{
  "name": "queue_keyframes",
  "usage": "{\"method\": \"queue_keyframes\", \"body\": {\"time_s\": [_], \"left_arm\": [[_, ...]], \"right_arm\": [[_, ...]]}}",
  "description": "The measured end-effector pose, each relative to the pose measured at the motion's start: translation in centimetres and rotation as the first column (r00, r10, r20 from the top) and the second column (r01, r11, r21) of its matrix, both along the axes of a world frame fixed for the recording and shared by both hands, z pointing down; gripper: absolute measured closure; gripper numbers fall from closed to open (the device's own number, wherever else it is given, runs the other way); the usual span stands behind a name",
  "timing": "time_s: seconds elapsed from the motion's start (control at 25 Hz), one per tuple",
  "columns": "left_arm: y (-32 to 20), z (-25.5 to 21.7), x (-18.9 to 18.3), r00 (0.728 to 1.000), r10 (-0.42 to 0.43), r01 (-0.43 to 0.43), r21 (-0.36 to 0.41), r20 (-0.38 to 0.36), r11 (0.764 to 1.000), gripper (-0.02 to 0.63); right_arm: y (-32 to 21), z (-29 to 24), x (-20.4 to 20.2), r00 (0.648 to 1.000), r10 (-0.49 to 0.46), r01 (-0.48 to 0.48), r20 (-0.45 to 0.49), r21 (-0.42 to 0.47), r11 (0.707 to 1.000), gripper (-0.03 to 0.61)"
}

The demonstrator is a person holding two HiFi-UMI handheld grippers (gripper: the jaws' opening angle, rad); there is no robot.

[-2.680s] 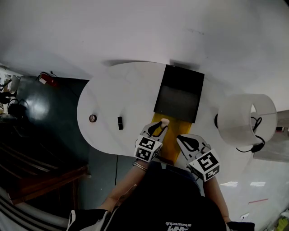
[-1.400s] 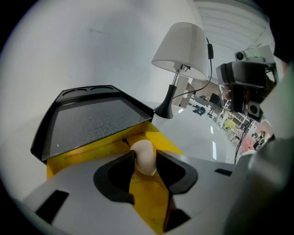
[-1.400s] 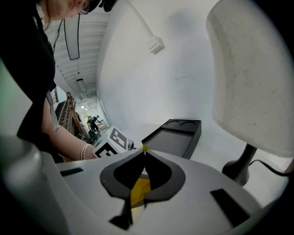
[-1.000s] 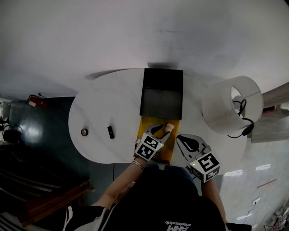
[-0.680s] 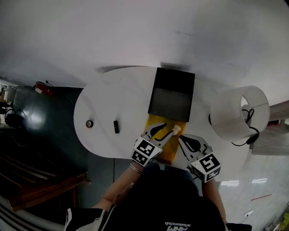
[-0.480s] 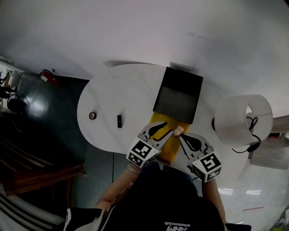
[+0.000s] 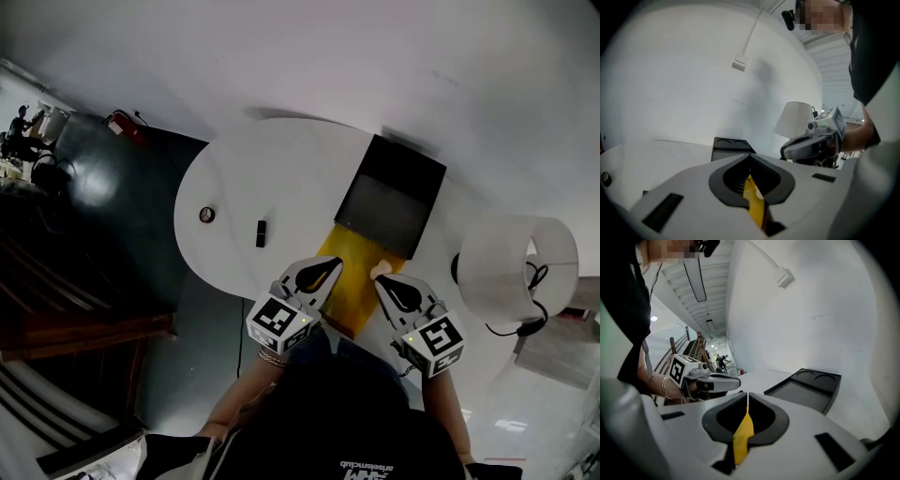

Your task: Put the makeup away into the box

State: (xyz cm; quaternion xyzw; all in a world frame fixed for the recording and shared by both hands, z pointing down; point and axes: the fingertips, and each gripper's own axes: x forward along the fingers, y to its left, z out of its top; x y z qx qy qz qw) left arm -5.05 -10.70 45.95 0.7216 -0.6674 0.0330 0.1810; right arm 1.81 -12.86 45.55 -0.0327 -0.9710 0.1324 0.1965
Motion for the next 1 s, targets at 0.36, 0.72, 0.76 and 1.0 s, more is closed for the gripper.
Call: {"method": "queue_keyframes", "body": {"time_s": [0.36, 0.72, 0.76, 1.0], "left_arm": [[2.9, 0.0, -3.4, 0.997, -0.067, 0.067, -0.006, 0.050, 0.998, 0.595], [5.5, 0.3, -7.0, 0.994, -0.102, 0.102, -0.002, 0.036, 0.995, 0.595], [5.9, 0.3, -7.6, 0.994, -0.100, 0.100, -0.003, 0.038, 0.995, 0.595], [8.7, 0.5, -11.5, 0.997, -0.072, 0.072, -0.004, 0.014, 0.997, 0.595]], "right_arm": [[1.8, 0.1, -0.8, 0.999, -0.043, 0.043, 0.005, -0.006, 0.999, 0.555], [4.1, -0.2, -3.9, 0.998, -0.060, 0.060, -0.006, -0.015, 0.998, 0.555], [4.5, -0.3, -4.5, 0.998, -0.064, 0.064, -0.005, -0.009, 0.998, 0.555], [8.4, -0.7, -9.6, 0.994, -0.112, 0.112, -0.005, -0.004, 0.994, 0.555]]}}
